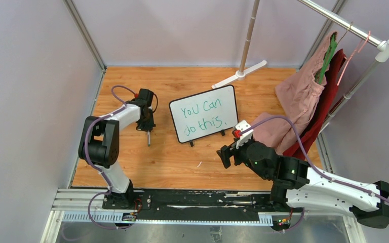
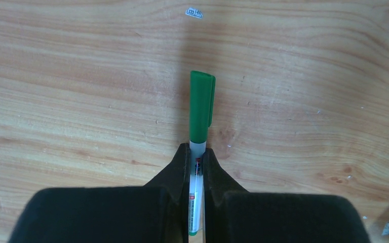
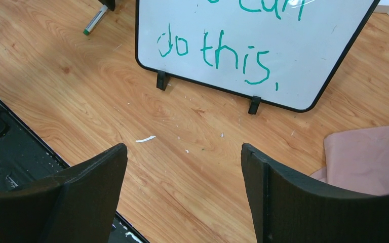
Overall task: Write a sentence on the whiteboard
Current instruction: Place the whiteboard marker at the center of the board.
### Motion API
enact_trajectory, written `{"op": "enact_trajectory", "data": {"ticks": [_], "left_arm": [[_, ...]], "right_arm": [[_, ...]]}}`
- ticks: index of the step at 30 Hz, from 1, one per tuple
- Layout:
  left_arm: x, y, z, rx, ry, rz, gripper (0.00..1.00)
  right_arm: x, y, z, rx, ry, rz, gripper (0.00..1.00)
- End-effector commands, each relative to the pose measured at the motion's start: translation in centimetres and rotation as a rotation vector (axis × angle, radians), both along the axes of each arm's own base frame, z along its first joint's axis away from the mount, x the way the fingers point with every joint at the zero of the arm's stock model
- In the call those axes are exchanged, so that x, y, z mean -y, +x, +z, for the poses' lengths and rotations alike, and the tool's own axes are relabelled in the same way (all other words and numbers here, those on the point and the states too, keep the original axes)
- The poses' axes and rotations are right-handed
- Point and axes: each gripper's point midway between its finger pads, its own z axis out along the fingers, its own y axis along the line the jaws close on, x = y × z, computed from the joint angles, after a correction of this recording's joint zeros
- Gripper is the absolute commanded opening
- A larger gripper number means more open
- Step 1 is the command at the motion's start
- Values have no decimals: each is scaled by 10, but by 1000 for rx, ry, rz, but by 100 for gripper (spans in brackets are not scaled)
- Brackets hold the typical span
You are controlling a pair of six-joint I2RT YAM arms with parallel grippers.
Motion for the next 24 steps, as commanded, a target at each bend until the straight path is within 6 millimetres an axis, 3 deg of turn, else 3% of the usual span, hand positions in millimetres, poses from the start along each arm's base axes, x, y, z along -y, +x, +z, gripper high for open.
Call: {"op": "enact_trajectory", "data": {"ticks": [1, 10, 24], "left_arm": [[-2, 4, -6, 8, 2, 2, 1], [-4, 2, -8, 5, 9, 1, 12], [-5, 0, -12, -7, 16, 4, 17]], "right_arm": [[3, 7, 17, 21, 28, -39, 85], [2, 7, 16, 20, 32, -38, 85], [5, 7, 16, 22, 30, -45, 85]]}}
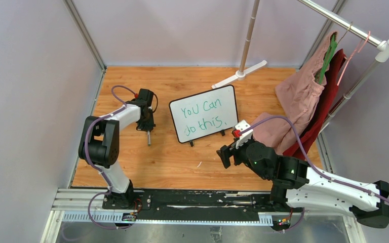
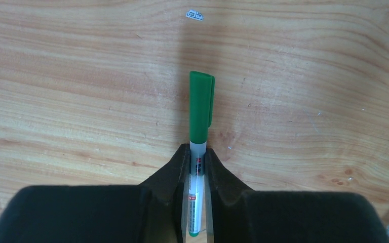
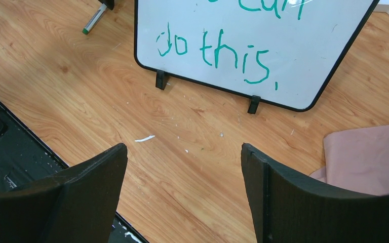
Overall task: Write a sentence on the whiteboard
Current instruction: Place the whiteboard marker at the center of the board.
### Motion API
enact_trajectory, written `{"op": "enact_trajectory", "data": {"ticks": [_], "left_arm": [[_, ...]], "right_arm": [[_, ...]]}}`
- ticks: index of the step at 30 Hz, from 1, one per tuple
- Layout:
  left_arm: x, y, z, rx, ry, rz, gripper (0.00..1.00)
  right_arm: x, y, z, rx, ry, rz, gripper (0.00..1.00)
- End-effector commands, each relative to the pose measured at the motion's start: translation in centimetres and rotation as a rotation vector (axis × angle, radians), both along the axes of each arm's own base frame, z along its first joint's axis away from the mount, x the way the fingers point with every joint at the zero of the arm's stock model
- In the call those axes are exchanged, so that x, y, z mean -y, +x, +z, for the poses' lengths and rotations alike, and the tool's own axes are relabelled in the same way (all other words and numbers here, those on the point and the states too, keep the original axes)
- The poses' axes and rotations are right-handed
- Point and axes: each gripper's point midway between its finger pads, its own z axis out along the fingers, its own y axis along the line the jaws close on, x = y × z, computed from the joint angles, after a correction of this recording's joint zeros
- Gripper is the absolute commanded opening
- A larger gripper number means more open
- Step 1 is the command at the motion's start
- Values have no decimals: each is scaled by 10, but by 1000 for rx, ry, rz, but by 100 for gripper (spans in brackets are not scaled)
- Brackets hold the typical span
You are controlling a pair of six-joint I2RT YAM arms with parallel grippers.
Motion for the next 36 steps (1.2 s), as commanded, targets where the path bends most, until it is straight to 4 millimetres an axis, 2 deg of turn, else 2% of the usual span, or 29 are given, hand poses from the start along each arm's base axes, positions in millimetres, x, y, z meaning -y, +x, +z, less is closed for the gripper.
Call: {"op": "enact_trajectory", "data": {"ticks": [1, 10, 16, 36], "left_arm": [[-4, 0, -10, -7, 13, 6, 18], [-4, -1, -11, -11, 12, 9, 30], [-5, -1, -11, -10, 17, 10, 34], [-5, -3, -11, -16, 15, 14, 37]], "right_arm": [[6, 6, 17, 25, 38, -44, 85], [10, 6, 19, 35, 41, -48, 85], [12, 6, 18, 36, 37, -51, 85], [17, 5, 14, 33, 42, -57, 84]]}}
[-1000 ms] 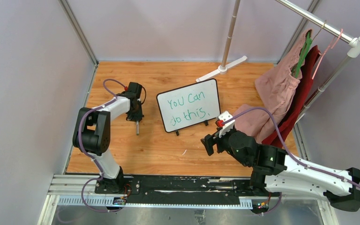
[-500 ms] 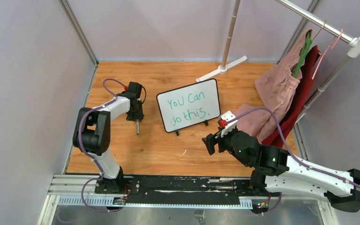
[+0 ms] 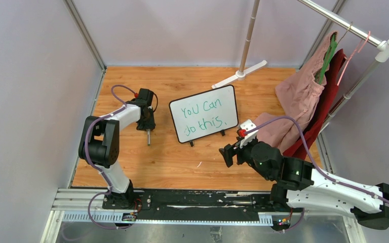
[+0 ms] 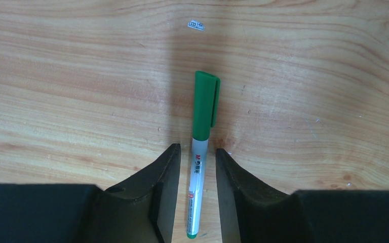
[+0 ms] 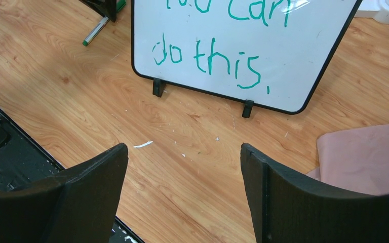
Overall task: Write a sentence on the whiteboard
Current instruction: Place the whiteboard marker at the center of the board, then reset both arms
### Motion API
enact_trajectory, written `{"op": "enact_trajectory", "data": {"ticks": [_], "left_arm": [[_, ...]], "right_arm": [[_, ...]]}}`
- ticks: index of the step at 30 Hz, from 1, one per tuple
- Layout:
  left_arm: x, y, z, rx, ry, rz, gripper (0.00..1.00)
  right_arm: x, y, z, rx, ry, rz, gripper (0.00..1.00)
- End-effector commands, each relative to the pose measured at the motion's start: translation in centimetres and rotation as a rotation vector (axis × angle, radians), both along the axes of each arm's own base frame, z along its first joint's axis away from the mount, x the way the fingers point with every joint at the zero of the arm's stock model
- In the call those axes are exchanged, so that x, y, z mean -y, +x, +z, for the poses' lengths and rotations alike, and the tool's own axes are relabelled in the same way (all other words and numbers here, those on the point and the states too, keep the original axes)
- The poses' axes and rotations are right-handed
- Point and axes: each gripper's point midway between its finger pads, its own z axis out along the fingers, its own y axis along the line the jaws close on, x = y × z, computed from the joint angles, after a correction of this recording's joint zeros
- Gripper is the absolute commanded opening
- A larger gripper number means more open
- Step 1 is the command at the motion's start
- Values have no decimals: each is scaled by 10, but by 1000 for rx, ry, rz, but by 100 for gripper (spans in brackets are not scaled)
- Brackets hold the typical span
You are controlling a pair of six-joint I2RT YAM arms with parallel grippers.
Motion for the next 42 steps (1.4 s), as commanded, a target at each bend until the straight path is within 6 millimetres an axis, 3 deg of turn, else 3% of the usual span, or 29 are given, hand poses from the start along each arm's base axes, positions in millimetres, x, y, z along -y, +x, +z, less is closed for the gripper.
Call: {"op": "enact_trajectory", "data": {"ticks": [1, 7, 10, 13, 17, 21, 26, 31, 37, 42], "left_arm": [[-4, -7, -11, -30, 7, 10, 37], [-3, -7, -4, -10, -1, 14, 39], [-4, -5, 8, 24, -2, 30, 45], [-8, 2, 42, 122, 2, 42, 59], [-9, -1, 90, 271, -32, 70, 71], [-5, -10, 135, 413, -96, 78, 98], [-19, -24, 179, 561, -102, 176, 100], [-44, -41, 193, 635, -84, 408, 100], [-36, -53, 198, 600, -63, 483, 100], [-4, -50, 216, 579, -157, 340, 100]], "right_arm": [[9, 3, 5, 12, 11, -34, 84], [10, 3, 5, 11, 7, -35, 84], [11, 3, 5, 9, 6, -36, 84], [14, 3, 7, 16, 4, -39, 84], [15, 3, 11, 29, -7, -36, 84], [18, 6, 13, 44, -19, -48, 85], [18, 14, 14, 69, -36, -87, 86], [12, 37, 24, 81, -34, -245, 86], [5, 66, 41, 32, 7, -440, 92], [15, 98, 57, -57, 17, -481, 96]]}}
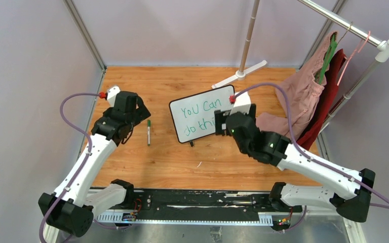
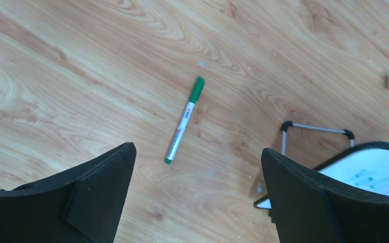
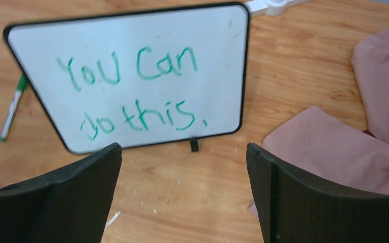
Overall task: Write a sentence on the whiteboard
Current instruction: Reset both arms
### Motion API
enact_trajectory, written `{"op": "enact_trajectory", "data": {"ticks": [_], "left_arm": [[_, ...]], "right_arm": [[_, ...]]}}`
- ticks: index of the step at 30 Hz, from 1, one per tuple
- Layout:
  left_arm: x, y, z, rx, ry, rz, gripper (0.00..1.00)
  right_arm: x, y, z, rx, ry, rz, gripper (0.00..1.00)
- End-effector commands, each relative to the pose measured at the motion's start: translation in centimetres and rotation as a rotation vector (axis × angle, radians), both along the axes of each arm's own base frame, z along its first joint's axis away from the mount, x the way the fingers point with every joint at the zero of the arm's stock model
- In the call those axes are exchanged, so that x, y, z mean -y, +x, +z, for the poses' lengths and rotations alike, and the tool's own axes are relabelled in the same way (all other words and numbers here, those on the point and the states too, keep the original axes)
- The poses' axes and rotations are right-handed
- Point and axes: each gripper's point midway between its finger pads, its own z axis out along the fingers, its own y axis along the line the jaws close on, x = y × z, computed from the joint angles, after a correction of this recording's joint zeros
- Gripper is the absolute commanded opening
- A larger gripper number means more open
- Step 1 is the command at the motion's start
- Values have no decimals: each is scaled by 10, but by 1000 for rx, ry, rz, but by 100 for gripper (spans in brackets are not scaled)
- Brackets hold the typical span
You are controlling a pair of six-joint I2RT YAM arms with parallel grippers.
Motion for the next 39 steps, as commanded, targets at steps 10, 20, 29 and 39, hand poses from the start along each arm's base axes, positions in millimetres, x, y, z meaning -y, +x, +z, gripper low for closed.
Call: {"op": "enact_trajectory", "data": {"ticks": [10, 20, 29, 39], "left_arm": [[50, 13, 117, 274, 34, -426, 100], [70, -25, 229, 607, 87, -650, 100], [54, -35, 223, 619, 131, -567, 100], [52, -33, 213, 604, 129, -545, 100]], "right_arm": [[59, 57, 147, 239, 62, -156, 99], [115, 31, 197, 438, 2, -300, 98], [75, -5, 150, 367, 75, 99, 97], [84, -18, 141, 418, 158, 114, 95]]}}
